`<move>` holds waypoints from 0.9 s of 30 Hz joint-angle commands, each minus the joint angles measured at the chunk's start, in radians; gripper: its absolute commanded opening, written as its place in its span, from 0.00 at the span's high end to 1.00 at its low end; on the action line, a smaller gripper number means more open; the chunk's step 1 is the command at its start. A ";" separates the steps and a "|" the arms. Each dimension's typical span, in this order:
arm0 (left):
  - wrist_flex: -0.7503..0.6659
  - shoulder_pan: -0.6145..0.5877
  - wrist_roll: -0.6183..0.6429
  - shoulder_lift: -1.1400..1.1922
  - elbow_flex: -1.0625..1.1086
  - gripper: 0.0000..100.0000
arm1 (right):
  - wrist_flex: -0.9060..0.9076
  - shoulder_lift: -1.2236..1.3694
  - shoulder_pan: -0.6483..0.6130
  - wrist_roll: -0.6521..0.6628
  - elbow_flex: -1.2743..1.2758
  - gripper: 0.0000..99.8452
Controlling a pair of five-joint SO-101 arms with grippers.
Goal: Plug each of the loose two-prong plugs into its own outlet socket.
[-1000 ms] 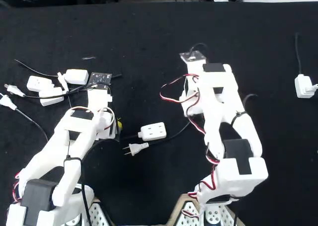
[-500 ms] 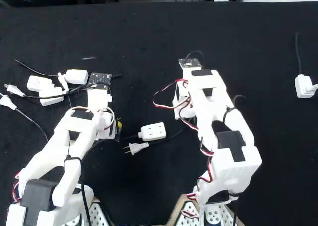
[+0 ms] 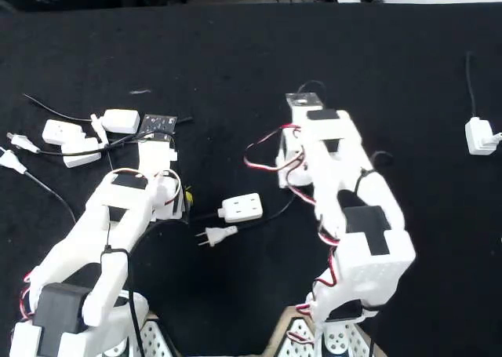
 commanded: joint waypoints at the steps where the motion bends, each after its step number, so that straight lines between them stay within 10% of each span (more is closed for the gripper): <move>1: -0.005 -0.012 0.003 -0.029 0.001 0.78 | 0.000 -0.145 0.098 0.035 -0.025 0.99; 13: -0.005 -0.012 0.003 -0.029 0.001 0.78 | 0.115 -0.590 0.219 0.252 -0.027 0.99; 27: -0.006 -0.012 0.003 -0.029 0.001 0.78 | 0.118 -0.326 0.296 0.595 -0.163 0.99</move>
